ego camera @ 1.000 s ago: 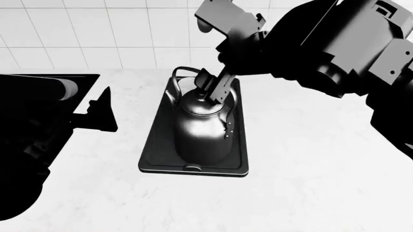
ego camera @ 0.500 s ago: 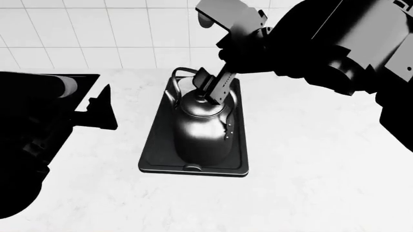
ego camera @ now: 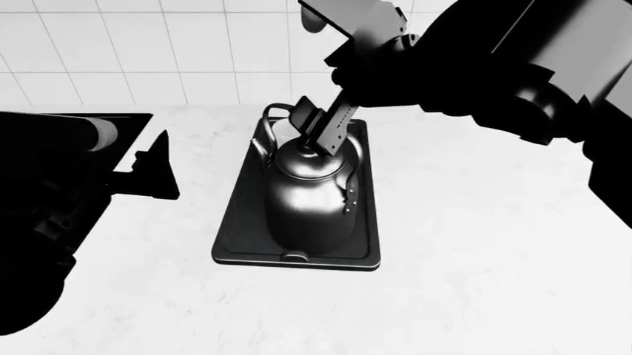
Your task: Pick the kettle from the counter and place it on the tray. Then pick the mug from the cabinet and place it on the tray. Then close the cabinet doors.
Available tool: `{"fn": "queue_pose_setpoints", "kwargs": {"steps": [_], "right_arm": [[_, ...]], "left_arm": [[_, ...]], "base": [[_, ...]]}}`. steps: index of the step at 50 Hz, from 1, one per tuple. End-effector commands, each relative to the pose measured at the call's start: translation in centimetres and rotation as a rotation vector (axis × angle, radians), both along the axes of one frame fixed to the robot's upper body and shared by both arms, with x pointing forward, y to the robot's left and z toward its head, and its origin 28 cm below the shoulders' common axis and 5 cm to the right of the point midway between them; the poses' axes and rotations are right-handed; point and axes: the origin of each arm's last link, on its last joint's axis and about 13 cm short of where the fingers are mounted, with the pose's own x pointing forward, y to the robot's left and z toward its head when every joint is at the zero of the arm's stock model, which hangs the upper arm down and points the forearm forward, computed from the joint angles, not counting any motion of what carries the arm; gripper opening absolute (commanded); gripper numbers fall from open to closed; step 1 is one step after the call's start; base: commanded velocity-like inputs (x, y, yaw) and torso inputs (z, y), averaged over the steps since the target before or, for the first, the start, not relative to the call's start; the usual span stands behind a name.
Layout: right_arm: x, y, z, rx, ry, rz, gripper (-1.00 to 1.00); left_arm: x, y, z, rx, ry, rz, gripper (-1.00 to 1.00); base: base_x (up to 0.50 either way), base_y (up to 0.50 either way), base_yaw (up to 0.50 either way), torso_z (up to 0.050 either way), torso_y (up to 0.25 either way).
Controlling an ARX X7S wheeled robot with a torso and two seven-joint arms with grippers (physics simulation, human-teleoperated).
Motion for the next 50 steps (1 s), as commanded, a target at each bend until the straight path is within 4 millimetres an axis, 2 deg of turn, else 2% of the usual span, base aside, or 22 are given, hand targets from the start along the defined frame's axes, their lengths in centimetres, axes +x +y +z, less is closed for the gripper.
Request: {"fn": "queue_pose_setpoints", "kwargs": {"steps": [1, 21, 29, 34, 39, 50], "right_arm": [[-0.3, 0.0, 0.3, 0.022, 0.001, 0.016, 1.00], [-2.3, -0.2, 3.3, 0.114, -0.082, 0.063, 1.00], [-4.1, -1.0, 5.8, 0.226, -0.229, 0.051, 1.00], [-5.5, -1.8, 6.9, 0.320, -0.384, -0.043, 1.00], [-7.3, -3.2, 6.5, 0.411, -0.522, -0.162, 1.00], [-10.8, -5.2, 4.0, 0.523, -0.638, -0.377, 1.00]], "left_arm": [[0.0, 0.1, 0.1, -0.003, -0.003, 0.003, 1.00], [-0.2, 0.0, 0.8, 0.000, -0.015, 0.002, 1.00], [-0.2, -0.1, 1.5, -0.003, -0.033, 0.004, 1.00], [-0.3, 0.0, 2.2, -0.014, -0.060, 0.014, 1.00], [-0.4, 0.1, 2.6, -0.031, -0.082, 0.023, 1.00], [-0.5, -0.2, 3.4, -0.050, -0.094, 0.017, 1.00]], "base": [[0.00, 0.00, 0.00, 0.000, 0.000], [0.00, 0.00, 0.00, 0.000, 0.000], [0.00, 0.00, 0.00, 0.000, 0.000], [0.00, 0.00, 0.00, 0.000, 0.000], [0.00, 0.00, 0.00, 0.000, 0.000], [0.00, 0.00, 0.00, 0.000, 0.000]]}}
